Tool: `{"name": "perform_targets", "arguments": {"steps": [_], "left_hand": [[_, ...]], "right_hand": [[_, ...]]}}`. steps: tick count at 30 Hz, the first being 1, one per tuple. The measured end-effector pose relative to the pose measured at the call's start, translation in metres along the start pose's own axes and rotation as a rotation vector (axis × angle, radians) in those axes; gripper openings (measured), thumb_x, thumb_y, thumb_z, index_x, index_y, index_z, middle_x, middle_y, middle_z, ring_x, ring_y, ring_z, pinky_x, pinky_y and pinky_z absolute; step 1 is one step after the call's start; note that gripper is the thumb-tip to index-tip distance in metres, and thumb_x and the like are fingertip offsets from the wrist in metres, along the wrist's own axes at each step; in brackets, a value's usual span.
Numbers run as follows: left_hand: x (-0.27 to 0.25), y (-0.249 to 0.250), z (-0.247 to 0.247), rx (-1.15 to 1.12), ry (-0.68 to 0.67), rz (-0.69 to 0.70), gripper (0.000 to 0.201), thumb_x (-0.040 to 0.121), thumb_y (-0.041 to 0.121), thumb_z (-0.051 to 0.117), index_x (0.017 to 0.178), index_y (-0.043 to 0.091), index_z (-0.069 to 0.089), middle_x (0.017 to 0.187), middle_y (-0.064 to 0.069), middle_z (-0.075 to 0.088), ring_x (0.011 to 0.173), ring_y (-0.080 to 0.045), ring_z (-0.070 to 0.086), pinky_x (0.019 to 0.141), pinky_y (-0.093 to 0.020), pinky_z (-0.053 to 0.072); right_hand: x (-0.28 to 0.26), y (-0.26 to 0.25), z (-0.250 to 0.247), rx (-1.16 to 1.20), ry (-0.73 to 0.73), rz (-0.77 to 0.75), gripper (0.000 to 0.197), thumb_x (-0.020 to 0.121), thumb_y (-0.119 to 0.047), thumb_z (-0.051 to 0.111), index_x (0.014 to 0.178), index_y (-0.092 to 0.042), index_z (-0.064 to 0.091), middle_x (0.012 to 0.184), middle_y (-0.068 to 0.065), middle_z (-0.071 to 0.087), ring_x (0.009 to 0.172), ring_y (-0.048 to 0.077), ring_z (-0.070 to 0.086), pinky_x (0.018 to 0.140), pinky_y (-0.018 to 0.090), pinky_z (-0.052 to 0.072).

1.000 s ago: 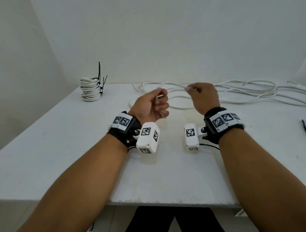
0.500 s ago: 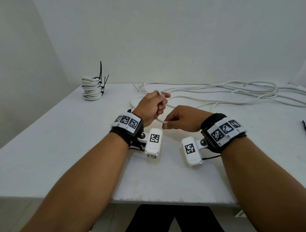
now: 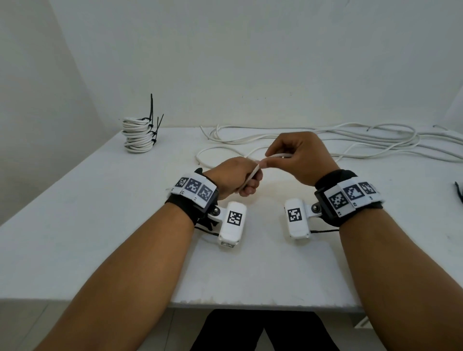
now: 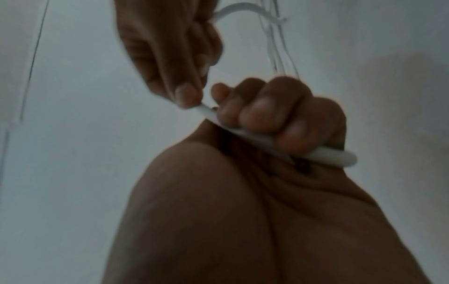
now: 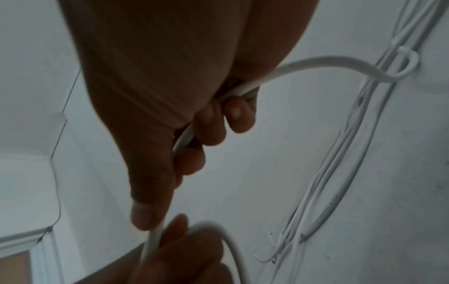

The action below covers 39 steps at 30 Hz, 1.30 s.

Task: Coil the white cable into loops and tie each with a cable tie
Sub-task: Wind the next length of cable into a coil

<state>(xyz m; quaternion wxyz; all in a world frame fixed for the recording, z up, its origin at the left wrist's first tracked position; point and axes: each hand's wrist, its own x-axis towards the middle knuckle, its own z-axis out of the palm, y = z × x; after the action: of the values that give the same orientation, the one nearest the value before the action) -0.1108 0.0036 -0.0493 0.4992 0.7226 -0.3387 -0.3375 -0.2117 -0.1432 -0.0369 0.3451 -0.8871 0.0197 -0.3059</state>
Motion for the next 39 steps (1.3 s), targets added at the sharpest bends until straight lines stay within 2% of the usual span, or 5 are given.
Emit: {"name": "perform_targets", "arguments": {"steps": [13, 21, 28, 34, 39], "left_hand": [[-0.015, 0.009, -0.005, -0.768, -0.496, 0.211, 0.034, 0.096, 0.024, 0.036, 0.087, 0.008, 0.066, 0.058, 0.006, 0.042, 0.048, -0.006, 0.04, 0.047, -0.019, 0.036], [-0.001, 0.01, 0.004, -1.087, -0.073, 0.256, 0.03, 0.104, 0.016, 0.03, 0.084, 0.009, 0.051, 0.063, -0.001, 0.052, 0.057, -0.013, 0.056, 0.054, -0.022, 0.05], [0.008, 0.005, 0.005, -1.106, 0.214, 0.206, 0.038, 0.106, 0.023, 0.035, 0.081, 0.004, 0.055, 0.063, -0.009, 0.066, 0.063, -0.023, 0.07, 0.063, -0.03, 0.061], [0.012, -0.002, 0.01, -0.739, 0.289, 0.264, 0.037, 0.106, 0.021, 0.034, 0.093, -0.005, 0.058, 0.084, -0.024, 0.07, 0.084, -0.031, 0.071, 0.084, -0.036, 0.059], [0.009, -0.004, 0.009, 0.075, 0.357, 0.313, 0.036, 0.103, 0.025, 0.039, 0.084, 0.007, 0.064, 0.074, -0.005, 0.068, 0.07, -0.017, 0.066, 0.072, -0.024, 0.052]], "right_hand": [[0.003, 0.023, -0.012, 0.076, 0.05, 0.197, 0.032, 0.088, -0.047, 0.067, 0.058, -0.035, 0.072, 0.066, 0.002, 0.069, 0.063, 0.01, 0.054, 0.065, 0.024, 0.04], [0.001, -0.002, 0.009, -0.17, -0.478, 0.282, 0.034, 0.098, -0.046, 0.051, 0.084, -0.03, 0.078, 0.053, -0.009, 0.051, 0.043, 0.001, 0.043, 0.059, 0.021, 0.037], [-0.002, -0.016, 0.019, -0.305, -0.692, 0.231, 0.05, 0.098, -0.042, 0.051, 0.05, -0.044, 0.063, 0.055, -0.009, 0.055, 0.044, 0.002, 0.043, 0.06, 0.023, 0.038], [-0.006, -0.016, 0.019, -0.402, -0.788, 0.213, 0.036, 0.095, -0.044, 0.053, 0.08, -0.014, 0.067, 0.07, -0.005, 0.065, 0.061, 0.011, 0.054, 0.069, 0.029, 0.045], [-0.005, -0.015, 0.01, -0.312, -0.49, 0.085, 0.012, 0.087, -0.029, 0.069, 0.089, -0.021, 0.078, 0.073, -0.011, 0.063, 0.069, 0.003, 0.057, 0.063, 0.018, 0.041]]}}
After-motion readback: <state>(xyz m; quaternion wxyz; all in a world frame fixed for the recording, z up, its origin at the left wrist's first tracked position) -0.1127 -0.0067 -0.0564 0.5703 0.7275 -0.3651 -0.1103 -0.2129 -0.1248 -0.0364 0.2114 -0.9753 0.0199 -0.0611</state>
